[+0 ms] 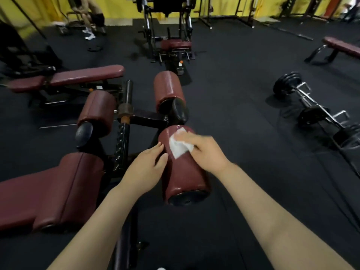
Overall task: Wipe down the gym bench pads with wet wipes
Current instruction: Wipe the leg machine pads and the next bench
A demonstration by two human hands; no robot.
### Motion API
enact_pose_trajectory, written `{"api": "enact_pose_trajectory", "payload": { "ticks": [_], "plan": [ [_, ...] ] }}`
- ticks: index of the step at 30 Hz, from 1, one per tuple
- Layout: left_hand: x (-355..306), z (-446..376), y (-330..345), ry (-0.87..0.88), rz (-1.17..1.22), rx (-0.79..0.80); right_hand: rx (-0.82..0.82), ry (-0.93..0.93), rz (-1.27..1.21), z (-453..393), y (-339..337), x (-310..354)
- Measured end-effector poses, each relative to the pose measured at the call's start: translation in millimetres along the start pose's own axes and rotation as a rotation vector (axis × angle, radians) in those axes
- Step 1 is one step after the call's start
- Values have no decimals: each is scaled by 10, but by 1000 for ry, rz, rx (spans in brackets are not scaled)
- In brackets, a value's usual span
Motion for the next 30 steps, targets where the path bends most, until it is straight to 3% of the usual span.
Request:
{"api": "enact_pose_trajectory", "payload": {
  "ticks": [4,7,9,12,16,21,24,30],
  "plan": [
    [75,34,60,-141,228,16,154,-230,-124,889,-70,271],
    [33,26,87,-193,270,-22,251,-308,-54,692,-163,129],
    [-47,39,102,-179,244,-67,212,-279,52,223,-154,-67],
    [-155,138,157,-115,227,-166,91,-119,20,-330,-116,-291],
    [-203,236,244,-114,223,-191,91,-79,-99,-17,-138,-103],
    [-196,212,224,-124,232,-170,197,-320,-217,966,-321,13],
    [-121,196,248,-176,215,-169,204,-457,-86,650,-226,-99],
    [71,247,343,-312,368,-144,104,-138,-27,-372,-131,-198]
  ]
}}
Point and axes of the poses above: each hand's wrist, its own z-axis away from the middle knuckle, its own y-axis out of the palm, x = y × z, the point moved 1 cm from there along -z, towards the middle knuckle, and after that the axes turned 6 degrees about -y, right-handed, at the moved point
